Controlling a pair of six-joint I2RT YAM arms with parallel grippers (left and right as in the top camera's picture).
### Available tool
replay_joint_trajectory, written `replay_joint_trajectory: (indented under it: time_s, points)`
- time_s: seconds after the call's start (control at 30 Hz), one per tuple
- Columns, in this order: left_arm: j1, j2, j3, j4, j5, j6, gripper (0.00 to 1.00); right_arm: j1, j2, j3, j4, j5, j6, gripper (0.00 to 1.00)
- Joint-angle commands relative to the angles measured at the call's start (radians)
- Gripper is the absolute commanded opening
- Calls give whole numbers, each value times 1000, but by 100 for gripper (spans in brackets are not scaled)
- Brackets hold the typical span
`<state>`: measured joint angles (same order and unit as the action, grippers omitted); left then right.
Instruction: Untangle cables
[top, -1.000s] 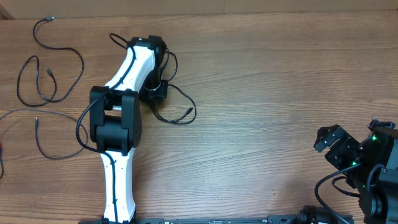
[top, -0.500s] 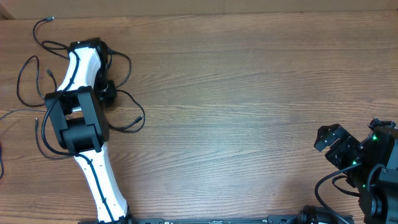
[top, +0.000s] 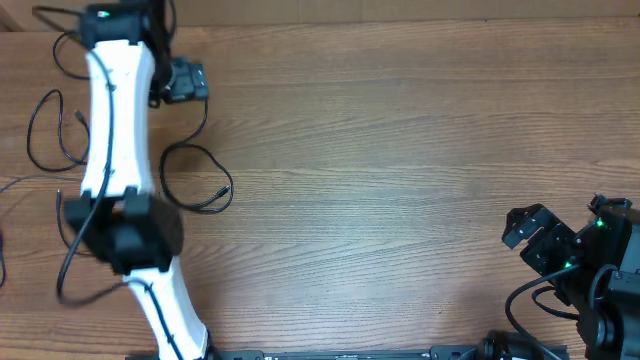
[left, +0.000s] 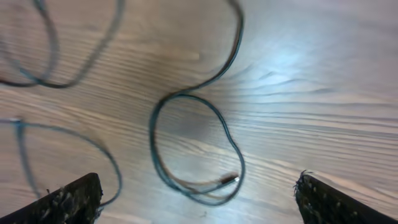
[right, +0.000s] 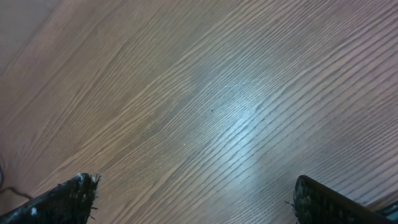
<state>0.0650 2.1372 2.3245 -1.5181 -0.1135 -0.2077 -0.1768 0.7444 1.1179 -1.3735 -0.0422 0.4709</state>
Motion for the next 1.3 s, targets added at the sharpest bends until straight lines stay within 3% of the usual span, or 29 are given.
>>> replay_joint_trajectory:
  time_s: [0.0, 0.43, 0.6, 0.67, 0.8, 0.93, 1.03, 1.27]
  points:
    - [5, -167, 28, -24, 14, -6, 100, -4, -3, -3, 3, -50, 3, 100]
    - [5, -423, 27, -169, 63, 22, 100, -4, -3, -3, 3, -49, 3, 100]
    - [-15, -594, -84, -171, 77, 44, 100, -4, -3, -3, 3, -49, 3, 100]
    - [-29, -715, -199, -152, 77, 43, 99, -4, -3, -3, 3, -49, 3, 100]
    - [-40, -1003, -586, 47, 77, 14, 99, -4, -3, -3, 3, -49, 3, 100]
    - [-40, -1349, -1104, 309, 77, -32, 99, -4, -3, -3, 3, -49, 3, 100]
    - [-40, -1452, -1285, 351, 80, -70, 100, -4, -3, -3, 3, -50, 3, 100]
    - [-40, -1477, -1593, 472, 81, -370, 100, -4, -3, -3, 3, -49, 3, 100]
